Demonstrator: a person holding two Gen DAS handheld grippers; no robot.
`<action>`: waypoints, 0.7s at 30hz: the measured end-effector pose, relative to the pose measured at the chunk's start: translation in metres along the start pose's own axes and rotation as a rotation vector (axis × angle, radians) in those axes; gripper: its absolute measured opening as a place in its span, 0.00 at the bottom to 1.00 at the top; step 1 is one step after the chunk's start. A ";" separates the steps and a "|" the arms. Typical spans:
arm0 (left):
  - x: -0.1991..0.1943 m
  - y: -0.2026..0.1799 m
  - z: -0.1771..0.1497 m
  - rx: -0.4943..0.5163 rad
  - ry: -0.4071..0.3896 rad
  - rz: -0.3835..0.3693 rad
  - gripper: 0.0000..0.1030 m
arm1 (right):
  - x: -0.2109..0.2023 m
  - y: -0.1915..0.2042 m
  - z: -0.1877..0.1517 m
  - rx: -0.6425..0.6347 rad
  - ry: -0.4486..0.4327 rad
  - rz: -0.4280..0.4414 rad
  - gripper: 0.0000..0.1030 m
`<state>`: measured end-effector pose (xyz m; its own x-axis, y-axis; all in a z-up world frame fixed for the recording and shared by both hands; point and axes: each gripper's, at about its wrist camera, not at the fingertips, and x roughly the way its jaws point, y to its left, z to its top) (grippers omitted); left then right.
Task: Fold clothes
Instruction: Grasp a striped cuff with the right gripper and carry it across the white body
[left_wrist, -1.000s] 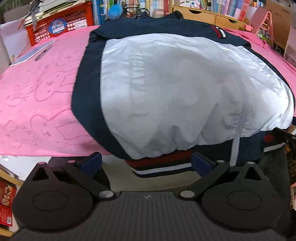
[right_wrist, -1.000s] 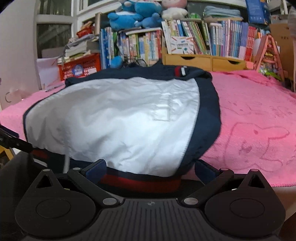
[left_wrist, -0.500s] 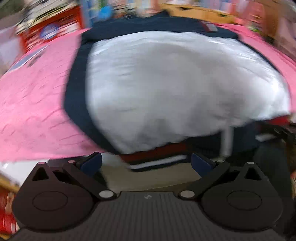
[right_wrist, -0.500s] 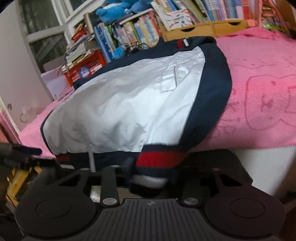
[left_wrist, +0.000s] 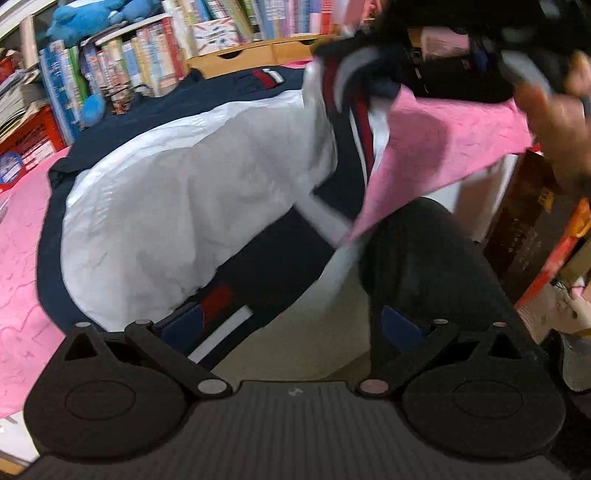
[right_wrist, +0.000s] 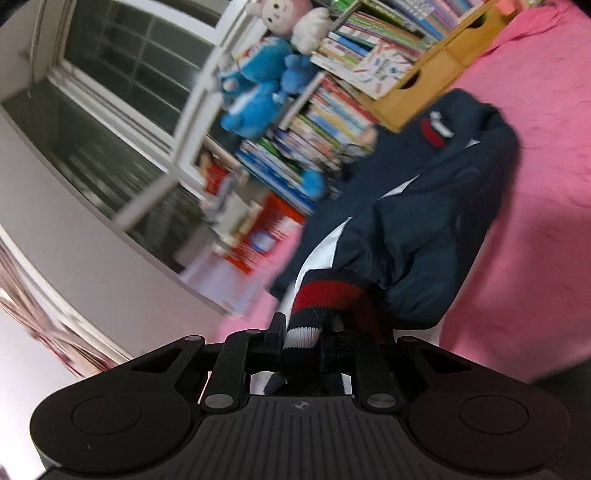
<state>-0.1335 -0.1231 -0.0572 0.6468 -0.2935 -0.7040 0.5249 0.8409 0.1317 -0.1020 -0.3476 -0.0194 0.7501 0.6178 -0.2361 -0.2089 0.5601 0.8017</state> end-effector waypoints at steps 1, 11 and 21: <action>-0.001 0.005 0.002 -0.015 -0.008 0.033 1.00 | 0.006 0.004 0.008 0.008 -0.005 0.021 0.18; -0.028 0.079 0.030 -0.151 -0.147 0.284 1.00 | 0.013 0.013 0.032 -0.080 -0.072 -0.055 0.18; 0.002 0.123 0.097 -0.045 -0.202 0.410 1.00 | 0.044 0.012 0.046 -0.281 -0.047 -0.306 0.19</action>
<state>-0.0137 -0.0643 0.0254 0.8933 -0.0116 -0.4492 0.1815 0.9238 0.3371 -0.0427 -0.3389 0.0052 0.8307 0.3768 -0.4097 -0.1296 0.8468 0.5159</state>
